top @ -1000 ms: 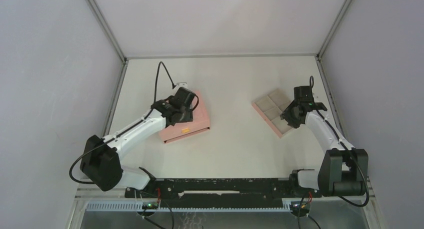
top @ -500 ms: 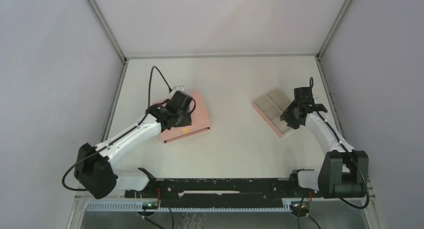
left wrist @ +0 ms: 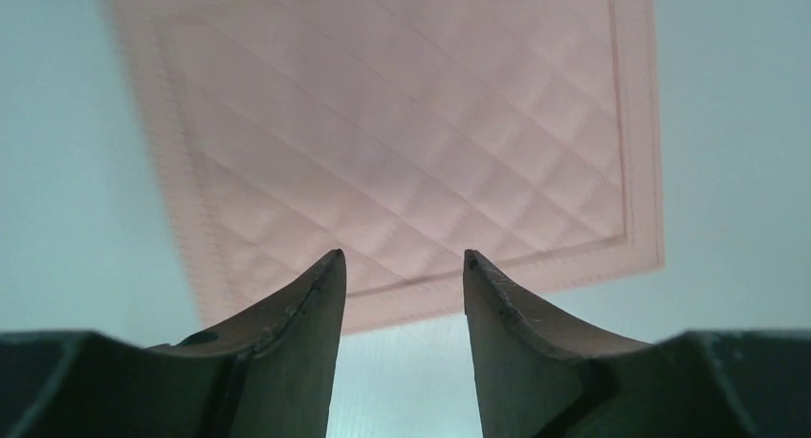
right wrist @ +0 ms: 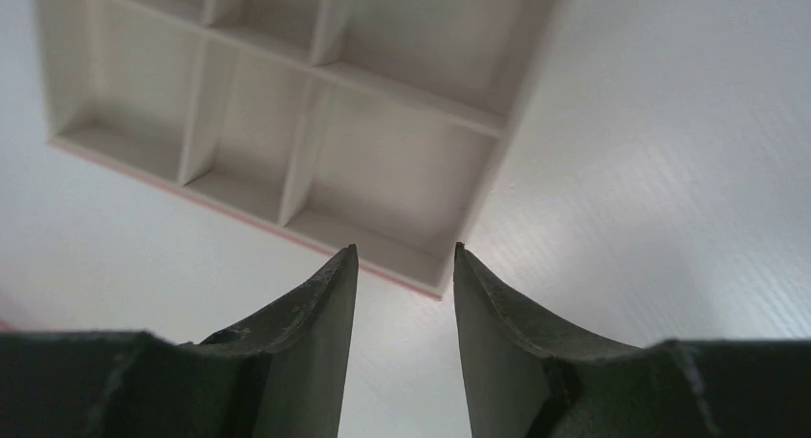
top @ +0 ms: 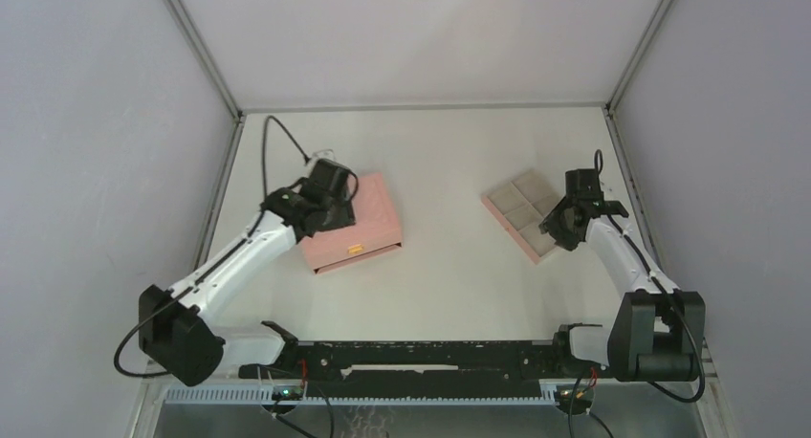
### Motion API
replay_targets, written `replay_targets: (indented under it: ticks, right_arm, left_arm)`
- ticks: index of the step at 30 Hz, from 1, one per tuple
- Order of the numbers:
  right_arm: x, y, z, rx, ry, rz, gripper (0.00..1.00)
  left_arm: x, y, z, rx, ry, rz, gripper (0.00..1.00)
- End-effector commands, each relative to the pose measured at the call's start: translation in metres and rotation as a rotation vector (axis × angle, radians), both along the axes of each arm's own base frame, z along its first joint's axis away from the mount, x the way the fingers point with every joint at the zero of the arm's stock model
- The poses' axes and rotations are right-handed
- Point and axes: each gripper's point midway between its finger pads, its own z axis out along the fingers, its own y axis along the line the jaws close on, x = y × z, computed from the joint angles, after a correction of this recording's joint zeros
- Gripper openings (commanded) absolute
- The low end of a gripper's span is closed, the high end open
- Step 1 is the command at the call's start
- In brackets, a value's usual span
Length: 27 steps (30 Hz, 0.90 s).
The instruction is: Organize the mixed jewelry
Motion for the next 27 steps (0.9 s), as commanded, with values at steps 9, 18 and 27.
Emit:
replay_targets:
  ticks: [9,18,27]
  right_arm:
    - [-0.016,-0.01,-0.044,0.011,0.123,-0.008,0.53]
    - [-0.006,0.016,-0.04,-0.003,0.077,0.137,0.5]
    - [0.001,0.012,0.024,-0.048,-0.154,0.087,0.76]
  left_arm:
    - [-0.005,0.132,-0.007,-0.035,-0.014,0.37,0.57]
    - [-0.02,0.085,-0.059,-0.268,0.081,0.284,0.57]
    - [-0.015,-0.016,-0.044,-0.383,0.08,0.076,0.56]
